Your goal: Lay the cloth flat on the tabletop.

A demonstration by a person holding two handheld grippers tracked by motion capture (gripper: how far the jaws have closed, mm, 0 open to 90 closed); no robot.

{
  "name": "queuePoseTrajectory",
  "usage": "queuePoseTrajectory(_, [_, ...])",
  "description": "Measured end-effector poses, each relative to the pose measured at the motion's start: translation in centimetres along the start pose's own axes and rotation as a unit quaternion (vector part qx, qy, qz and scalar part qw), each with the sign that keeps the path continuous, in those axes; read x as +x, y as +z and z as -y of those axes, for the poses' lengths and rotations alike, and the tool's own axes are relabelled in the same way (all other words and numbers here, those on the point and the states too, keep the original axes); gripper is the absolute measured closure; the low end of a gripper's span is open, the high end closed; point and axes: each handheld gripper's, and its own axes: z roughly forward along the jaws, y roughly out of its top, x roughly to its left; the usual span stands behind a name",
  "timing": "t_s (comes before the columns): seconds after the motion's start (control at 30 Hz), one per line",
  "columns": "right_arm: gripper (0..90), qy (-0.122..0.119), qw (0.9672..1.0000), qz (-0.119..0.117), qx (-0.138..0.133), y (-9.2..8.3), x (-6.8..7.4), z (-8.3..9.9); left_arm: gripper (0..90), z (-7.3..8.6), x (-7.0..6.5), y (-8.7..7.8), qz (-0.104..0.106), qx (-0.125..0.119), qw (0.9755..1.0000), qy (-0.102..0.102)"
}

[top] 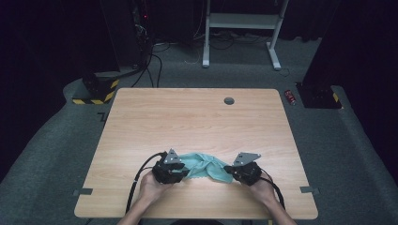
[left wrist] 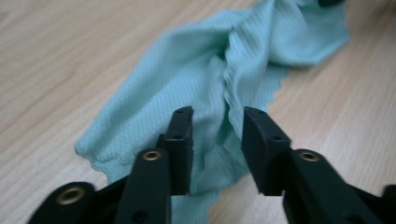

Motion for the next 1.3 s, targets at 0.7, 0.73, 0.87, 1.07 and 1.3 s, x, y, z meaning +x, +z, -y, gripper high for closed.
queuePoseTrajectory(0.7, [89.9, -0.006, 0.996, 0.057, -0.067, -3.0, -1.8, -4.1, 89.4, -3.1, 0.4, -2.5, -0.067, -0.039, 0.9968, 0.021])
queuePoseTrajectory(0.73, [89.9, -0.003, 0.9957, 0.06, -0.07, -3.1, -2.0, -4.3, 89.4, -3.6, 1.0, -2.8, -0.083, -0.051, 0.9951, 0.018])
queuePoseTrajectory(0.87, [89.9, 0.004, 0.9936, 0.085, -0.075, -2.2, -3.3, -5.7, 89.4, -5.0, 2.6, -2.0, -0.133, -0.053, 0.9894, 0.023])
queuePoseTrajectory(1.07, [89.9, 0.03, 0.9908, 0.122, -0.05, 1.8, -5.7, -7.5, 89.2, -6.2, 5.6, 1.6, -0.175, -0.023, 0.9843, 0.011])
queuePoseTrajectory(1.3, [89.8, 0.063, 0.9881, 0.14, -0.012, 5.8, -7.9, -8.1, 86.2, -6.4, 8.4, 5.0, -0.181, -0.007, 0.9829, -0.034])
